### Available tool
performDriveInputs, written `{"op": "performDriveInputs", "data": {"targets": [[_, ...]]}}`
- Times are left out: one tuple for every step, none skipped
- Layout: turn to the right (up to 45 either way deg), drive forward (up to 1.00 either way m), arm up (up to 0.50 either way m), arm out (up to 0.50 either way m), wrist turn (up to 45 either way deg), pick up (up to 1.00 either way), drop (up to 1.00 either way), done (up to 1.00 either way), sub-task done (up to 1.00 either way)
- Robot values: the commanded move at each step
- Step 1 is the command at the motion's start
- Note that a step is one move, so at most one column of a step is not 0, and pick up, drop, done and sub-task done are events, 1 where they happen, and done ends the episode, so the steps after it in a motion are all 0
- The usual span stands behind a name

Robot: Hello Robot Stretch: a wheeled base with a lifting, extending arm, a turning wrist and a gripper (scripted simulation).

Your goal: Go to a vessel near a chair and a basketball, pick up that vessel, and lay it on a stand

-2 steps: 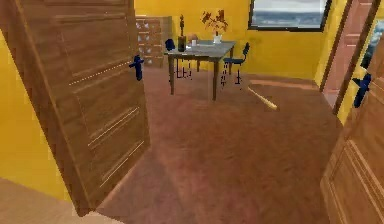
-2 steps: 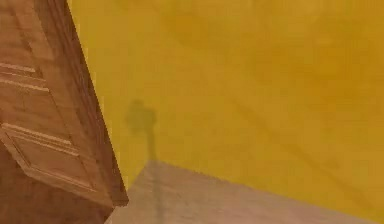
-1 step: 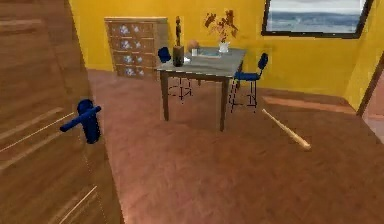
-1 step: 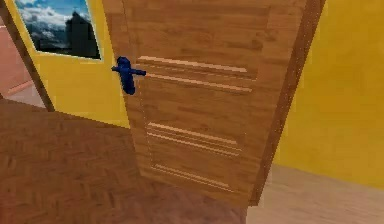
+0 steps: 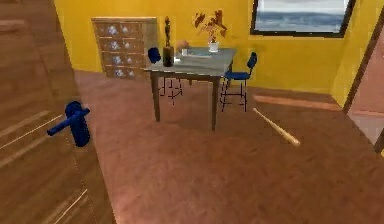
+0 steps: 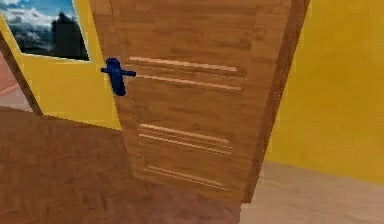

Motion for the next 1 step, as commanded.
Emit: {"op": "performDriveInputs", "data": {"targets": [[6.0, 0.0, 0.0, 0.0, 0.0, 0.0, 0.0, 0.0, 0.0]]}}
